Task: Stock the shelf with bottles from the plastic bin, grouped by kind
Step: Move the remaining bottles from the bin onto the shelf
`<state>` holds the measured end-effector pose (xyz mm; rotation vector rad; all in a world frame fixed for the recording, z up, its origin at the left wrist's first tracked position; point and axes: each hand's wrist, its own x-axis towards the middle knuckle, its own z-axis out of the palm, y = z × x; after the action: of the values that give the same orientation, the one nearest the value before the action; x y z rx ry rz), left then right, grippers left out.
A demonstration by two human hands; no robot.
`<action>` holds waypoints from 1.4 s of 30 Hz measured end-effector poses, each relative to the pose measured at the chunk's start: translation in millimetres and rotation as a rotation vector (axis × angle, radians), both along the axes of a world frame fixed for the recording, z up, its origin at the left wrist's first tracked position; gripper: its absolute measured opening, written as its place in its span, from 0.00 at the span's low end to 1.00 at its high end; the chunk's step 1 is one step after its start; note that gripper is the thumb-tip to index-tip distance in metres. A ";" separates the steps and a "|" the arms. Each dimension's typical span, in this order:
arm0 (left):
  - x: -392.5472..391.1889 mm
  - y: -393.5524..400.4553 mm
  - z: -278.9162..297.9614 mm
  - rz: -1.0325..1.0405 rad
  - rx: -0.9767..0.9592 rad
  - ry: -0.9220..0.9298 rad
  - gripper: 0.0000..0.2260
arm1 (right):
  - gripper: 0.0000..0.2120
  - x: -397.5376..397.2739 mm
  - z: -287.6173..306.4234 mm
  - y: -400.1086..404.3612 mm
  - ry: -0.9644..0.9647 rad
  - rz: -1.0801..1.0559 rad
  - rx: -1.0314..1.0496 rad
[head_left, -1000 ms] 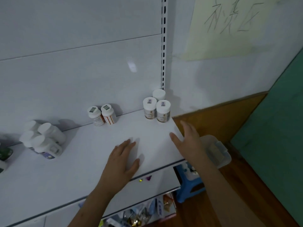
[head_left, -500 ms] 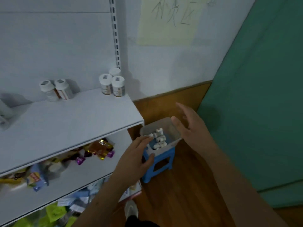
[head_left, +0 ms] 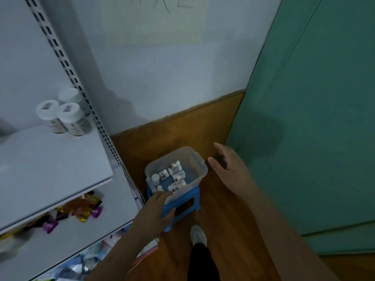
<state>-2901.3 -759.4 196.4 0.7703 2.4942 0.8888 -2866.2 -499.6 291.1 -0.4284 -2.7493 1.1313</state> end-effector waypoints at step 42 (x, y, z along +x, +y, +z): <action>-238.4 154.6 -440.3 0.294 -0.346 -0.338 0.26 | 0.48 -334.6 -537.2 17.5 -0.588 -0.006 0.054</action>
<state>-3139.7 -604.8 -243.9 0.1284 2.3892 0.5899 -3200.8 -482.1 -246.2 -0.8849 -3.2509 1.0569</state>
